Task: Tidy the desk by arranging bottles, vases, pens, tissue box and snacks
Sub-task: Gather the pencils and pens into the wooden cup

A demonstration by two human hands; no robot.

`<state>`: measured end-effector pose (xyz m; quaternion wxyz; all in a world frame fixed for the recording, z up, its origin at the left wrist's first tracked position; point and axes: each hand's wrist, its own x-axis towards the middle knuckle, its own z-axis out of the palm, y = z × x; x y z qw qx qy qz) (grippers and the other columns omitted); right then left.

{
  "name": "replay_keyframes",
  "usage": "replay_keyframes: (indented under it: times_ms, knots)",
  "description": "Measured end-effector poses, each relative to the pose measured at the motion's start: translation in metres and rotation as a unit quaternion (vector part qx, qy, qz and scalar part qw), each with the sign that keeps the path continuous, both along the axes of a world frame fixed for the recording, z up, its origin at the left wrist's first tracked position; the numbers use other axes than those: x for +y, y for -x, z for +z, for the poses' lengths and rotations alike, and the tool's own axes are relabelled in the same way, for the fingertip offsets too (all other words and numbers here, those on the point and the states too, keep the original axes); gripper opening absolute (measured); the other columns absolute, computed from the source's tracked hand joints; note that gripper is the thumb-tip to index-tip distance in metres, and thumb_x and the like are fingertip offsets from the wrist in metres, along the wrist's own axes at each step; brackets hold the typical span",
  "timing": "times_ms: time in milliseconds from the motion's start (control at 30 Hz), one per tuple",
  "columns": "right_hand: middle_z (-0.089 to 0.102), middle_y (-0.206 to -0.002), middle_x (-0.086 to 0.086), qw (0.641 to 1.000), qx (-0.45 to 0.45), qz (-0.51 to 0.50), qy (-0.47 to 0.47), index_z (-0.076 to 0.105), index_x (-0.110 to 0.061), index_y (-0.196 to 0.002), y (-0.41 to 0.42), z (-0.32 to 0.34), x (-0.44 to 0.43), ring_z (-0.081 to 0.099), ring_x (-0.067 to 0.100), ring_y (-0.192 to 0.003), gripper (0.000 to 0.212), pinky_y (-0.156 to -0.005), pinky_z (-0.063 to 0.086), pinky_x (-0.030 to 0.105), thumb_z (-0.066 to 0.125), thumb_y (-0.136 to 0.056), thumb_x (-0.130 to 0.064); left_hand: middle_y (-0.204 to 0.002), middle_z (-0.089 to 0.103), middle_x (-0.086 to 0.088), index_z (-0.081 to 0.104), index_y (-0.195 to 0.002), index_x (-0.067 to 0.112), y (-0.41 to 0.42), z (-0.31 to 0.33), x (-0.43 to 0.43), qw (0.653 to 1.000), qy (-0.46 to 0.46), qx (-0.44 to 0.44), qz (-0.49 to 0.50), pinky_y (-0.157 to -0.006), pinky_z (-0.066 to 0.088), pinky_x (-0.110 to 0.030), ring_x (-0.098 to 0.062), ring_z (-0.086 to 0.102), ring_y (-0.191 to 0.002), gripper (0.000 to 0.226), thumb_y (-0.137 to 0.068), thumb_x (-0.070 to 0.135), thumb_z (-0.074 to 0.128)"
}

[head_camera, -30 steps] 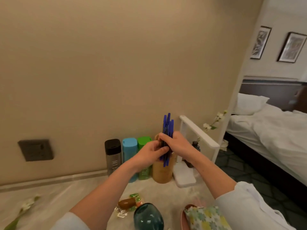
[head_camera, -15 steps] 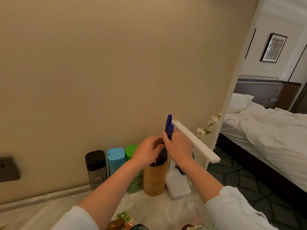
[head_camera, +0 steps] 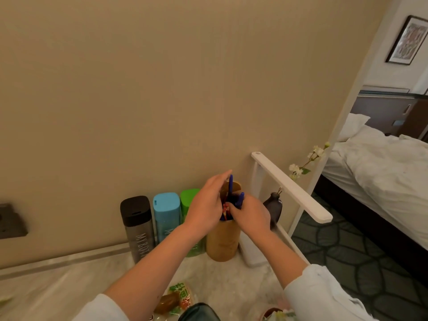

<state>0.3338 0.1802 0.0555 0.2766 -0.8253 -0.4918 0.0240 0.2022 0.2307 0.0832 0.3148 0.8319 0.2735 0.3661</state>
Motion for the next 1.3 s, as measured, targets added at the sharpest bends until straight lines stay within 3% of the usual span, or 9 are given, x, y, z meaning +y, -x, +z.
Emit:
replay_keyframes:
  times_ms: [100,233,467,567,667,833,1033,1167,1300]
  knots:
    - [0.065,-0.099,-0.013,0.996,0.058,0.033,-0.055,0.060,-0.035,-0.118,-0.002,0.005,-0.005,0.060,0.008,-0.089,0.039,-0.073,0.053,0.032,0.061,-0.083,-0.052,-0.142,0.042,0.005,0.037,-0.144,0.027,0.000,0.001,-0.001,1.000,-0.004,0.002,-0.003,-0.104,0.032,-0.014,-0.002,0.041,-0.126,0.064,-0.091,-0.009,0.036]
    - [0.060,-0.096,-0.010,0.991,0.081,0.029,-0.105,0.059,-0.036,-0.116,0.002,0.013,-0.011,0.056,0.007,-0.084,0.033,-0.071,0.052,0.033,0.052,-0.089,-0.054,-0.144,0.043,0.003,0.038,-0.144,0.024,0.000,0.003,-0.005,1.000,0.003,-0.006,0.001,-0.111,0.034,-0.023,-0.007,0.041,-0.131,0.062,-0.091,-0.009,0.036]
    - [0.043,-0.130,-0.002,0.991,0.069,0.049,-0.101,0.040,-0.032,-0.138,0.009,0.026,-0.016,0.058,0.016,-0.099,0.043,-0.080,0.055,0.040,0.041,-0.096,-0.024,-0.139,0.048,0.005,0.036,-0.145,0.025,0.014,0.007,-0.020,0.998,0.040,-0.028,0.039,-0.104,0.037,-0.017,-0.004,0.045,-0.127,0.062,-0.093,-0.008,0.037]
    - [0.027,-0.151,-0.002,0.995,0.013,0.078,-0.064,0.028,-0.023,-0.149,0.009,0.038,-0.013,0.039,0.021,-0.132,0.058,-0.103,0.045,0.041,0.041,-0.094,-0.011,-0.140,0.047,0.003,0.033,-0.147,0.026,0.021,0.009,-0.025,0.998,0.046,-0.016,0.048,-0.107,0.037,-0.021,-0.005,0.045,-0.127,0.063,-0.093,-0.007,0.036]
    - [0.016,-0.160,-0.001,0.994,-0.049,0.096,0.015,0.019,-0.017,-0.152,0.011,0.048,-0.011,0.021,0.028,-0.142,0.066,-0.113,0.032,0.043,0.040,-0.091,-0.006,-0.142,0.045,0.001,0.026,-0.149,0.026,0.025,0.011,-0.029,0.997,0.066,0.007,0.046,-0.106,0.037,-0.023,-0.008,0.045,-0.127,0.062,-0.095,-0.003,0.036]
    - [0.029,-0.157,-0.003,0.984,-0.107,0.128,0.062,0.041,-0.016,-0.145,0.008,0.037,-0.020,0.023,0.023,-0.142,0.058,-0.116,0.028,0.040,0.041,-0.089,-0.006,-0.149,0.040,0.000,0.015,-0.153,0.024,0.027,0.007,-0.030,0.993,0.099,0.056,0.025,-0.109,0.036,-0.028,-0.014,0.041,-0.134,0.066,-0.095,-0.001,0.038]
    - [0.057,-0.132,0.007,0.993,-0.023,0.113,-0.013,0.051,-0.028,-0.136,0.004,0.038,-0.021,0.048,0.024,-0.124,0.055,-0.098,0.047,0.040,0.037,-0.089,-0.005,-0.148,0.040,-0.001,0.017,-0.152,0.023,0.021,0.008,-0.029,0.992,0.124,0.034,0.009,-0.106,0.032,-0.021,-0.014,0.039,-0.136,0.068,-0.094,-0.007,0.035]
    - [0.060,-0.127,0.000,0.989,0.021,0.112,-0.096,0.058,-0.025,-0.130,0.018,0.037,-0.026,0.049,0.019,-0.121,0.049,-0.100,0.044,0.035,0.038,-0.089,-0.006,-0.140,0.046,0.000,0.025,-0.149,0.022,0.028,0.012,-0.034,0.994,0.107,-0.008,0.020,-0.105,0.037,-0.024,-0.012,0.046,-0.127,0.063,-0.093,-0.006,0.037]
    - [0.061,-0.115,-0.004,0.970,0.052,0.126,-0.203,0.063,-0.020,-0.116,0.048,0.043,-0.039,0.051,0.013,-0.112,0.038,-0.093,0.044,0.028,0.043,-0.089,-0.004,-0.127,0.053,0.005,0.038,-0.142,0.024,0.048,0.016,-0.045,0.993,0.086,-0.054,0.063,-0.099,0.044,-0.024,-0.008,0.052,-0.117,0.059,-0.092,-0.006,0.040]
